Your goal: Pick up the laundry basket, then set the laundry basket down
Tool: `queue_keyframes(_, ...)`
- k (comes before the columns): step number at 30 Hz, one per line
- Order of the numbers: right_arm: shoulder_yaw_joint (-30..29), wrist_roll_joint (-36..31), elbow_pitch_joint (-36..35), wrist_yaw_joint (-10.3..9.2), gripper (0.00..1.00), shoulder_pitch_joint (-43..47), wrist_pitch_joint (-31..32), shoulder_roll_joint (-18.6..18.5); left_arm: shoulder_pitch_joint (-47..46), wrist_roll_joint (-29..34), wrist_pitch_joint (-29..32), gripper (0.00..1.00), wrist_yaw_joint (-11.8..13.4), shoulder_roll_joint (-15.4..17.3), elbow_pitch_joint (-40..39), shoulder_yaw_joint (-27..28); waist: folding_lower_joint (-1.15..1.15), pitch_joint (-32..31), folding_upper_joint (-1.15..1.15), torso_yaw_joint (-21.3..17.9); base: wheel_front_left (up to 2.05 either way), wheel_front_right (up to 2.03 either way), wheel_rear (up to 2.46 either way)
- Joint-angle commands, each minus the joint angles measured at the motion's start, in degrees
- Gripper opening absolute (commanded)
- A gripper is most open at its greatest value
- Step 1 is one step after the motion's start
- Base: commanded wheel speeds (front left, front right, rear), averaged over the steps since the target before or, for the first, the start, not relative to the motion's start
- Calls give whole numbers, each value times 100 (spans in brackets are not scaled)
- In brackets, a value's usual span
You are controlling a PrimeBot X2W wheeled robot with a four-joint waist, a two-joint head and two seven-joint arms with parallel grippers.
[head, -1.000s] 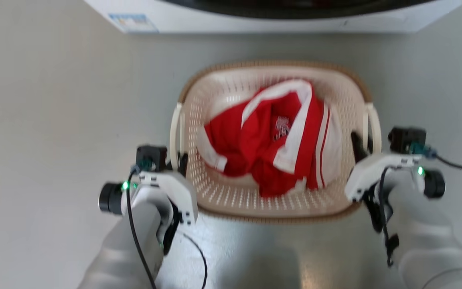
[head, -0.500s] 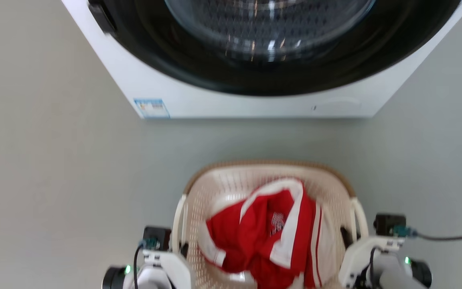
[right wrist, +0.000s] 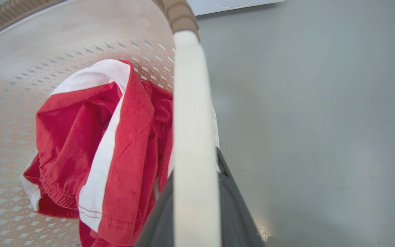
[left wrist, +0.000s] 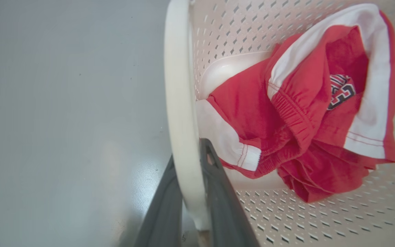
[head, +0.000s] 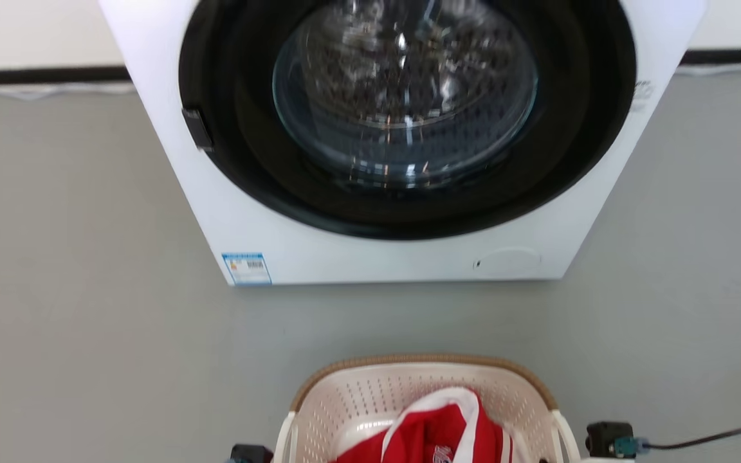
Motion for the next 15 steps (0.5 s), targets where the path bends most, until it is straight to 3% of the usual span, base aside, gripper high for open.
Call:
queue_keyframes(1, 210, 81, -43, 26, 0, 79, -19, -94, -2, -58, -7, 0, 93, 262, 40, 110, 0, -229, 0, -36, 0, 0, 0)
queue_keyframes(15, 740, 654, -42, 26, 0, 278, 52, -94, 149, -248, 37, 0, 163, 265, 211, 24, 0, -627, 0, -65, 0, 0, 0)
